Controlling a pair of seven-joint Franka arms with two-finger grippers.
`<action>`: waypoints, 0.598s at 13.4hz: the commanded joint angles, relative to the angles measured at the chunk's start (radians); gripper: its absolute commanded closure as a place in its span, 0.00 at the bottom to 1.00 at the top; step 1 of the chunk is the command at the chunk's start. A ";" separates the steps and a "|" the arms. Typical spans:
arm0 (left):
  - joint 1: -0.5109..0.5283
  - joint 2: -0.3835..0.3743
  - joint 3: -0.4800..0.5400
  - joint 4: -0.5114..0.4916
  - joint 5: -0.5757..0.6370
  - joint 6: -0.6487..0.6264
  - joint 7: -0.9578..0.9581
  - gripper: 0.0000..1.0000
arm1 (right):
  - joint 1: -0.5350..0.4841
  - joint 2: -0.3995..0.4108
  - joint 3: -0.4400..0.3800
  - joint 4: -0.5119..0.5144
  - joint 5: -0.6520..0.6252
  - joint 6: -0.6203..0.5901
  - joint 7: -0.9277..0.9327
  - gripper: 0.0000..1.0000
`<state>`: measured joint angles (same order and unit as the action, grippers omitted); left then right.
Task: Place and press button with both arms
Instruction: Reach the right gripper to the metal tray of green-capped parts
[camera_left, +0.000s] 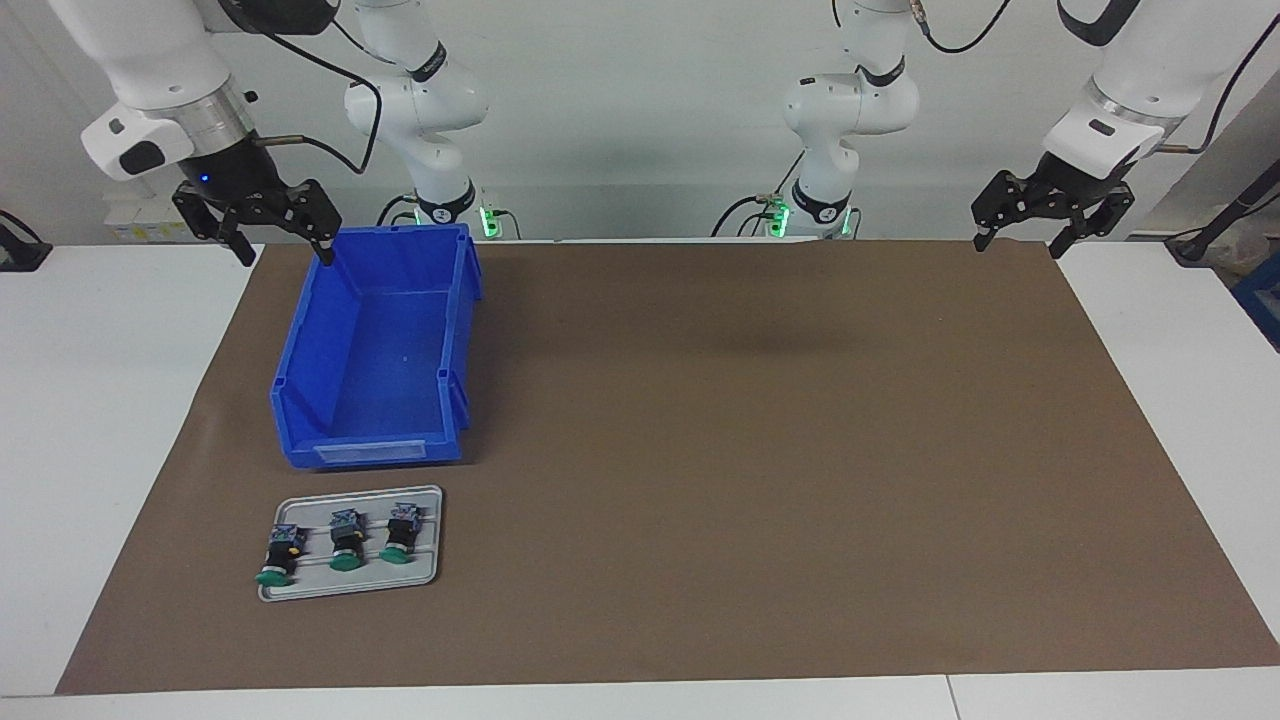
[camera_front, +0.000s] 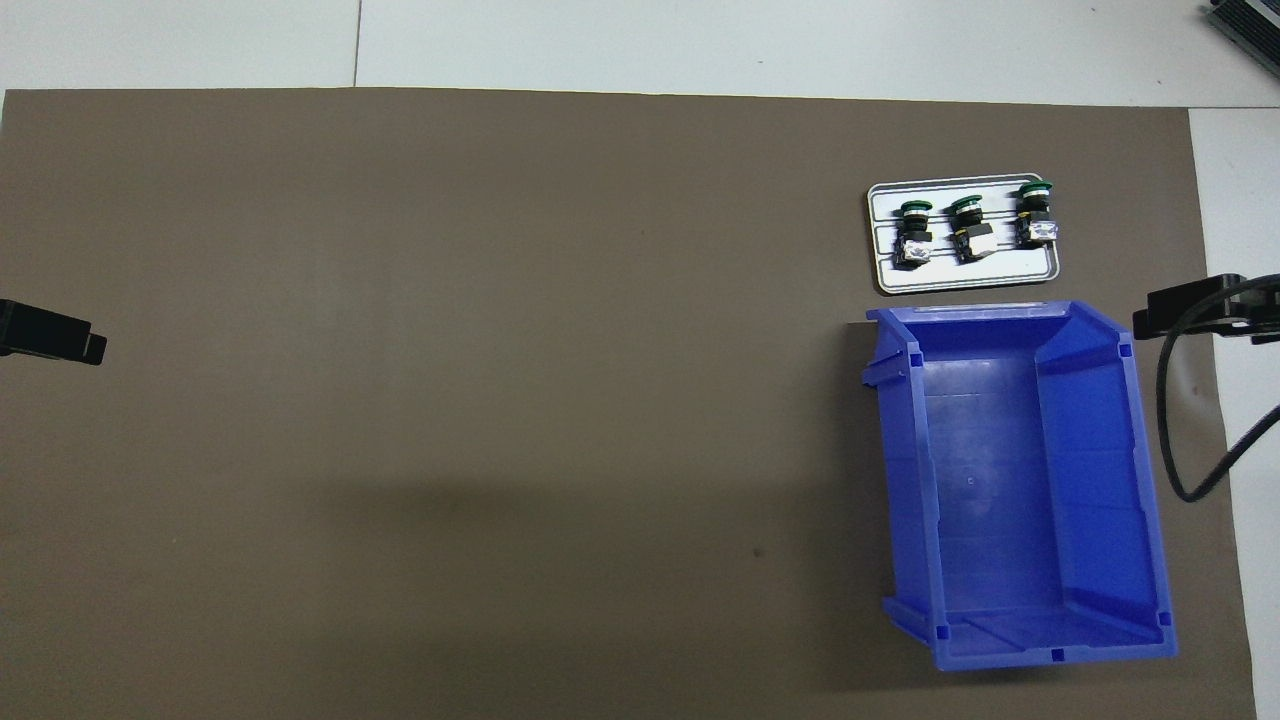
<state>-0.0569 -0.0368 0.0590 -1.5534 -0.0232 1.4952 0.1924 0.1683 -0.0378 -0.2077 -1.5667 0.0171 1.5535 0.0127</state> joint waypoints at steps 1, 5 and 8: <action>0.009 -0.026 -0.005 -0.030 0.011 -0.001 0.007 0.00 | -0.003 0.006 -0.001 0.016 0.017 -0.018 0.004 0.01; 0.009 -0.026 -0.005 -0.030 0.011 -0.001 0.007 0.00 | -0.007 0.033 -0.001 -0.006 0.017 0.031 0.004 0.02; 0.009 -0.028 -0.005 -0.030 0.011 -0.001 0.007 0.00 | -0.015 0.045 -0.001 -0.116 0.017 0.189 0.010 0.05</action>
<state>-0.0569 -0.0368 0.0590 -1.5534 -0.0232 1.4952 0.1924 0.1664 0.0012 -0.2093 -1.6145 0.0172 1.6587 0.0128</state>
